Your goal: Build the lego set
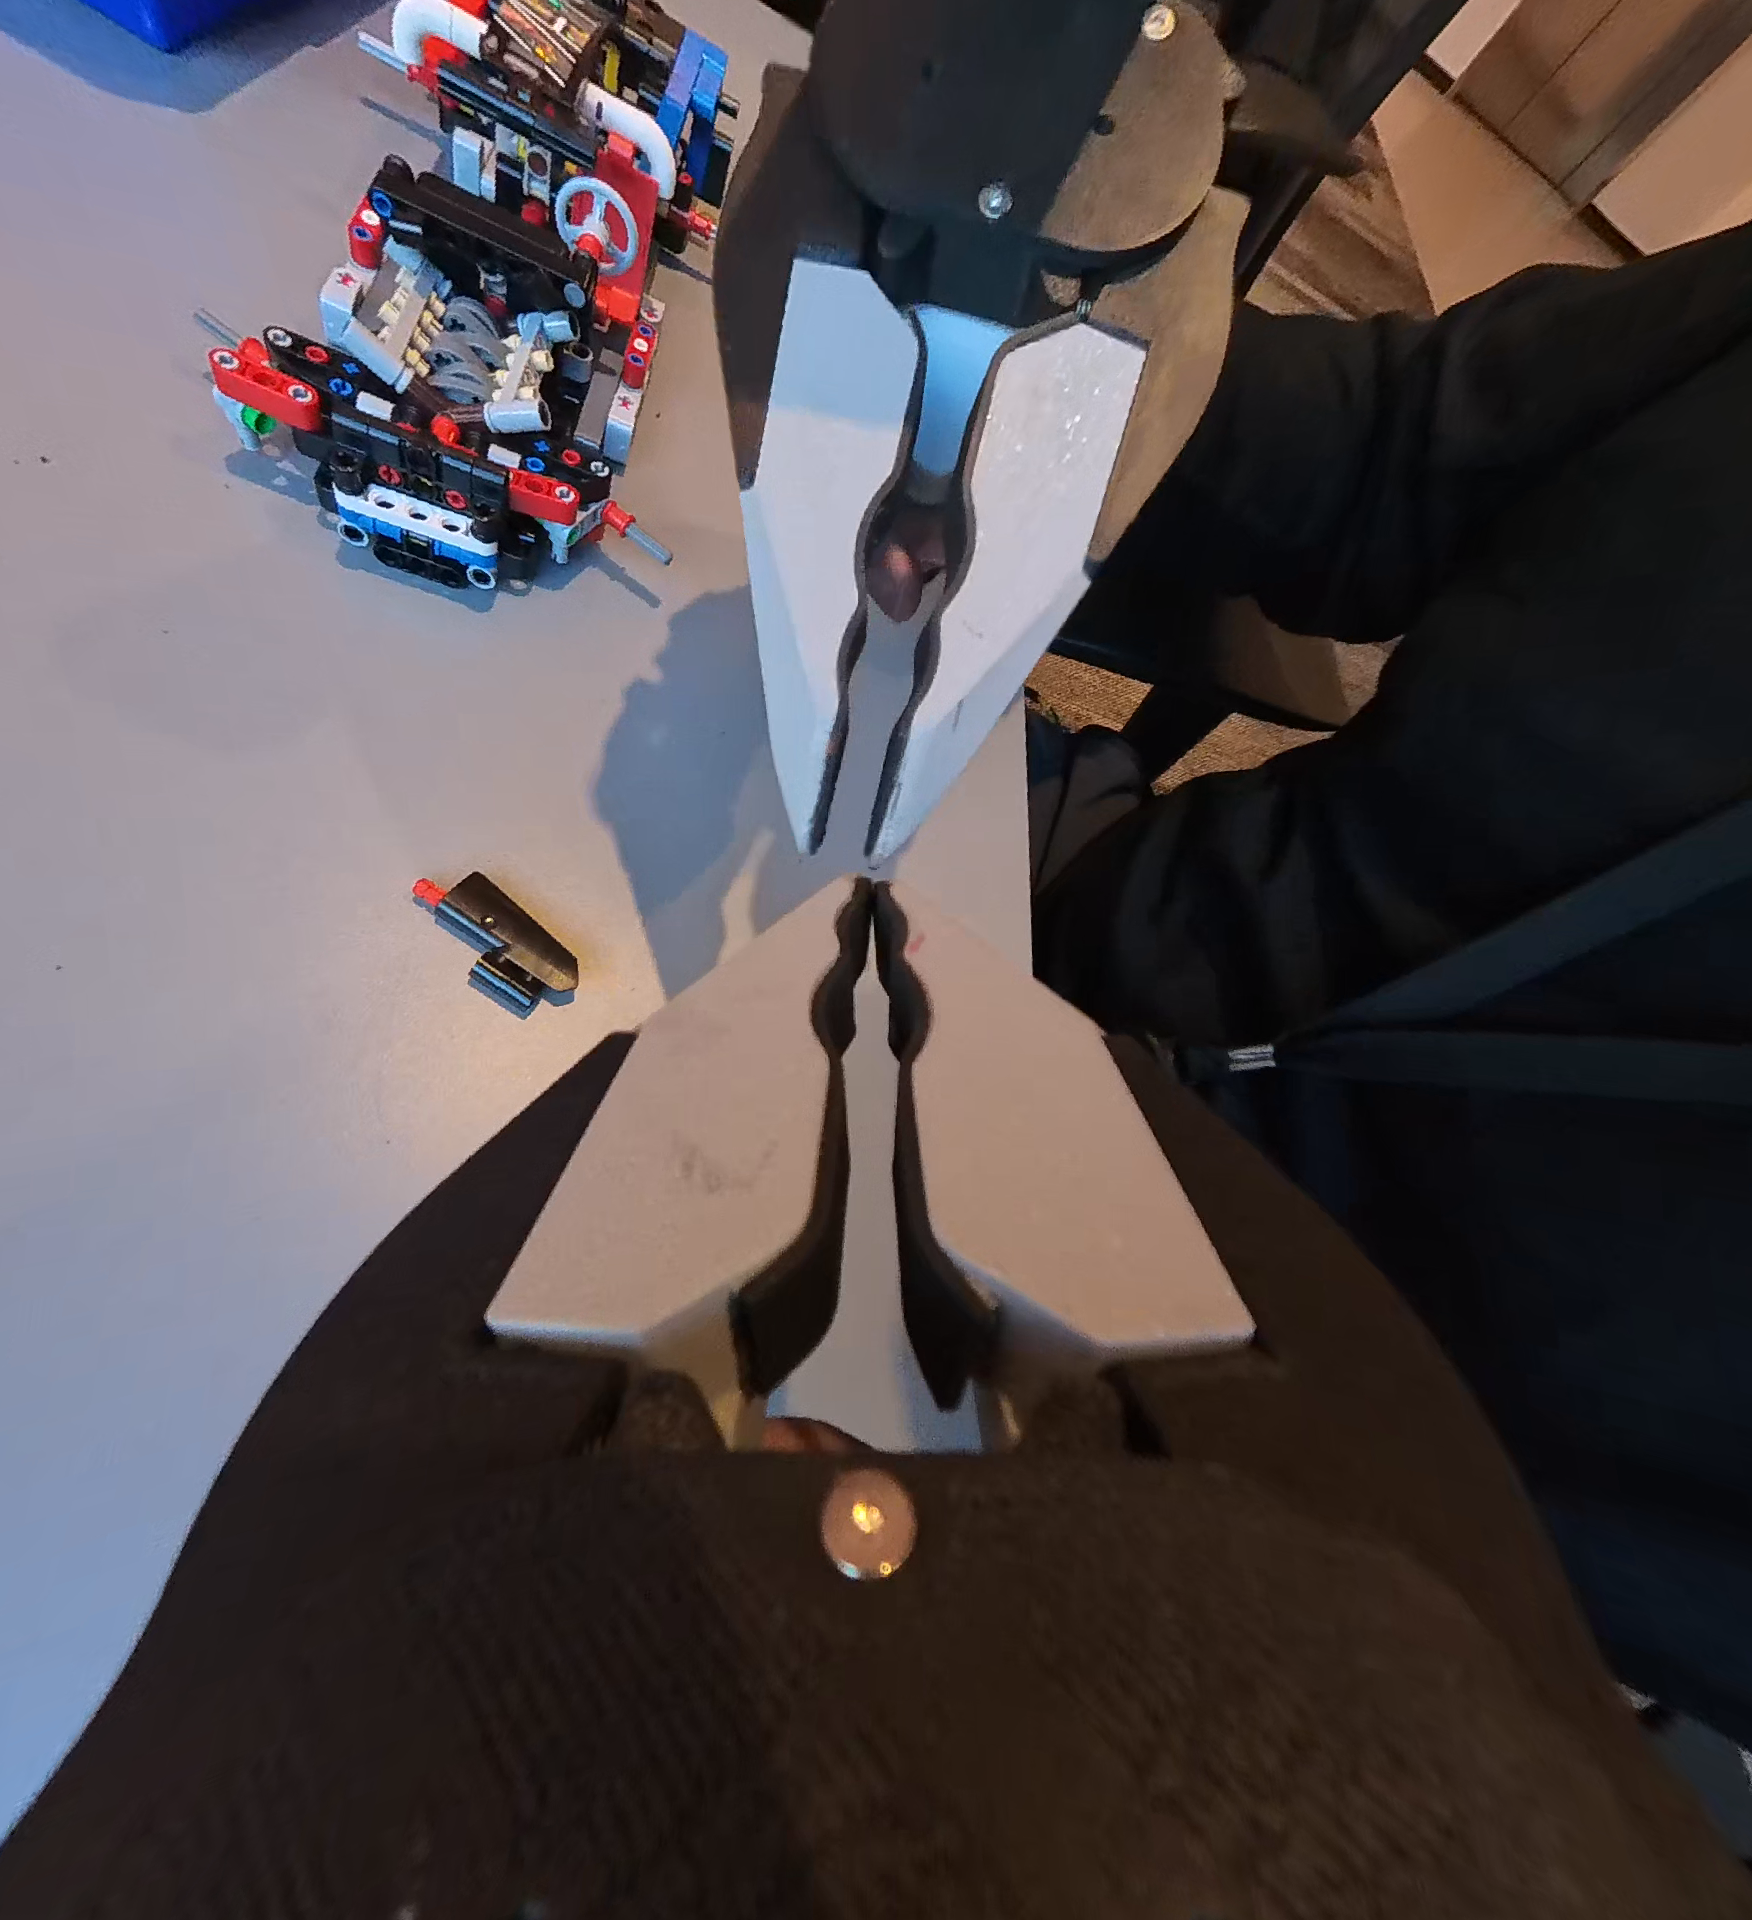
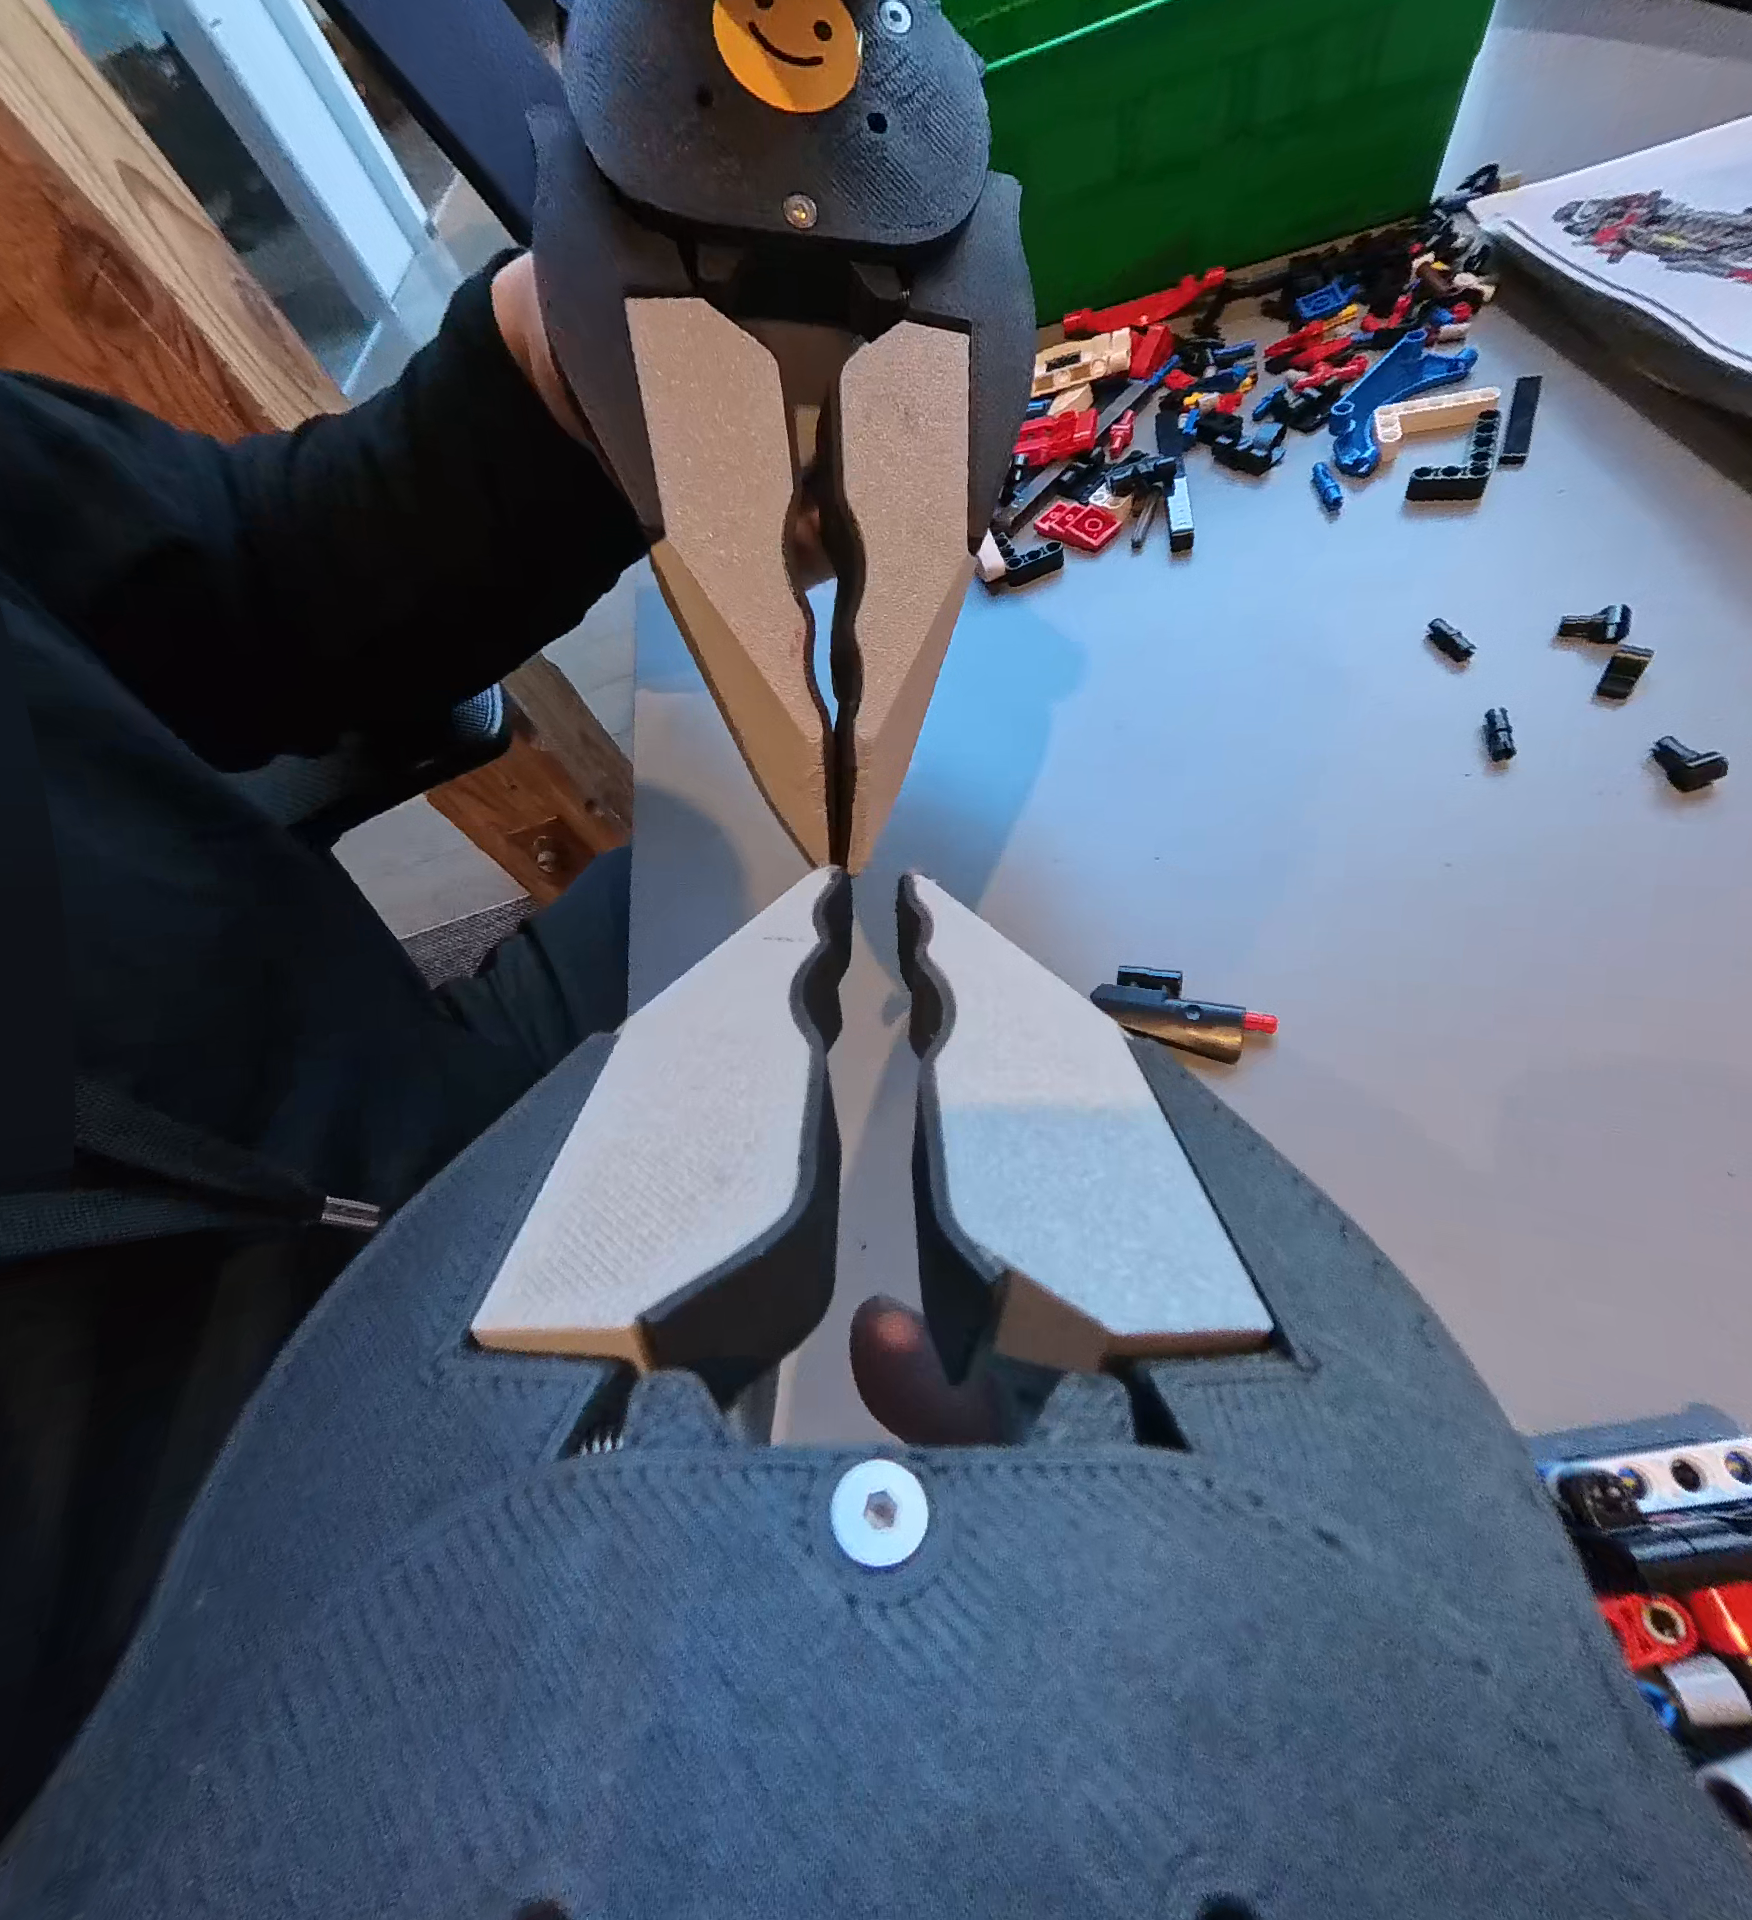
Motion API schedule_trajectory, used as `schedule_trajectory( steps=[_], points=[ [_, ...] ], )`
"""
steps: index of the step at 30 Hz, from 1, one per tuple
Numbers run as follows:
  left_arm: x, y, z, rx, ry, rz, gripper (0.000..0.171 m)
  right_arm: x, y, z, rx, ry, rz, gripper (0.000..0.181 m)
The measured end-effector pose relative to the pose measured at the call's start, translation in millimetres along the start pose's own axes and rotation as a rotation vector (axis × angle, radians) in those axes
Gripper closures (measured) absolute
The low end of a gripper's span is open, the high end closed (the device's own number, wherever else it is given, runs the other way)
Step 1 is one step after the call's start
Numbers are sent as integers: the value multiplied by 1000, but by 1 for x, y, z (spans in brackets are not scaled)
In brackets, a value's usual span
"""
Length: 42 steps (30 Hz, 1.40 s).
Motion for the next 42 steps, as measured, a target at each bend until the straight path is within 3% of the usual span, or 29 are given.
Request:
schedule_trajectory(
  steps=[16,21,28,35,37,42],
  points=[
    [-1,2,2,-13,-2,5,171,-4,4,0,45,-3,-18,181],
    [0,1,6,-16,-81,-27,171,-5,2,0,-28,-47,-45,181],
    [3,-1,6,76,-69,-28,171,-5,-4,-2,-4,-20,-93,181],
    [3,-6,11,-2,-89,-106,171,-8,-6,-9,-35,49,-98,181],
    [4,-6,10,-3,-73,-107,171,-9,-4,-9,4,79,-97,161],
    [6,-7,7,-24,-50,-124,171,-9,1,-7,25,67,-88,175]
  ],
)
Point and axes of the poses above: each gripper's, where its closed fingertips meet, y out along the fingers, x out of its top, z = x × y across the jaws, the point moved 9 cm from there along -y, back along the fingers, and after that the axes turned 6 degrees about z, right-handed, at the moved point
